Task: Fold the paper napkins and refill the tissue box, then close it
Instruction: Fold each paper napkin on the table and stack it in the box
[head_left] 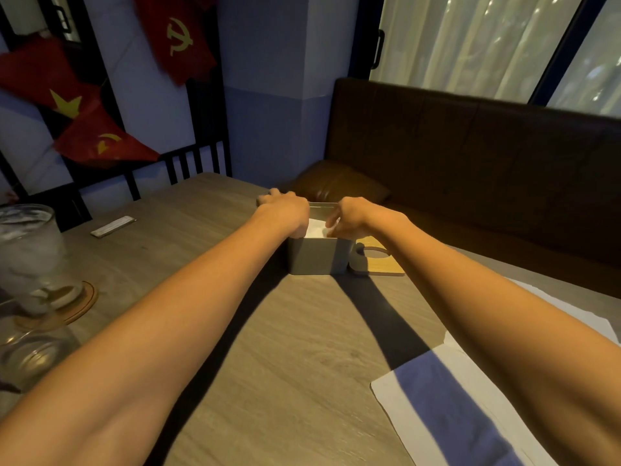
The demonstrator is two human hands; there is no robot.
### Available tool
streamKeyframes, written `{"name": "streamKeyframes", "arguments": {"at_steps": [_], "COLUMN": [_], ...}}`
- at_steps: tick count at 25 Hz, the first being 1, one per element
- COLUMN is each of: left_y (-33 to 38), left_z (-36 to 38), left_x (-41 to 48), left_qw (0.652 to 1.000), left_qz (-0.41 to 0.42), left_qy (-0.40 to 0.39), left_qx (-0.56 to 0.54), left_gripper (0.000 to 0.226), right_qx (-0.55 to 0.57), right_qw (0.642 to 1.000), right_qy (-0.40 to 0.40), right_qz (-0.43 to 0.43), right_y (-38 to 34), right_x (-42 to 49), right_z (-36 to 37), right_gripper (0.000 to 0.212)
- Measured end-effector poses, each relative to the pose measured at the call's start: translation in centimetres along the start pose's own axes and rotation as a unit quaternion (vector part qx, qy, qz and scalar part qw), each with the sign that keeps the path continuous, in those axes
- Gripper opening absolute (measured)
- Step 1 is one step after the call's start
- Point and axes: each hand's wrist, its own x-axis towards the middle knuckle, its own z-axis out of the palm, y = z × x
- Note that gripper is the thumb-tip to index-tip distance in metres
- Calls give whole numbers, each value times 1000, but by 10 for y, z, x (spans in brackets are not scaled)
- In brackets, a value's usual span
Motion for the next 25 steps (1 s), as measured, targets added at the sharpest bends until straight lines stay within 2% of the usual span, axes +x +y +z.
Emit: {"name": "streamKeyframes", "arguments": {"at_steps": [5,8,10,14,18,22,25], "left_y": [0,2,3,1,-3,5,8], "left_z": [1,-1,-2,-5,-6,0,1], "left_x": [11,14,14,12,5,-7,-7], "left_qw": [994,990,990,988,986,987,989], "left_qz": [-42,-56,-55,-17,24,-9,-16], "left_qy": [-101,-126,-127,-138,-148,-121,-101], "left_qx": [17,19,35,72,78,105,105], "left_gripper": [55,58,57,49,44,52,54], "right_qx": [15,1,19,-21,-19,-24,-13], "right_qw": [989,990,994,982,988,978,986], "right_qy": [-115,-102,-69,-148,-128,-179,-128], "right_qz": [86,92,85,113,79,107,106], "right_y": [-1,-3,-3,-5,-5,-6,-4], "right_x": [11,11,12,11,-2,-4,-2], "right_z": [-1,-2,-3,-7,-17,-6,-4], "right_gripper": [34,36,32,29,25,28,22]}}
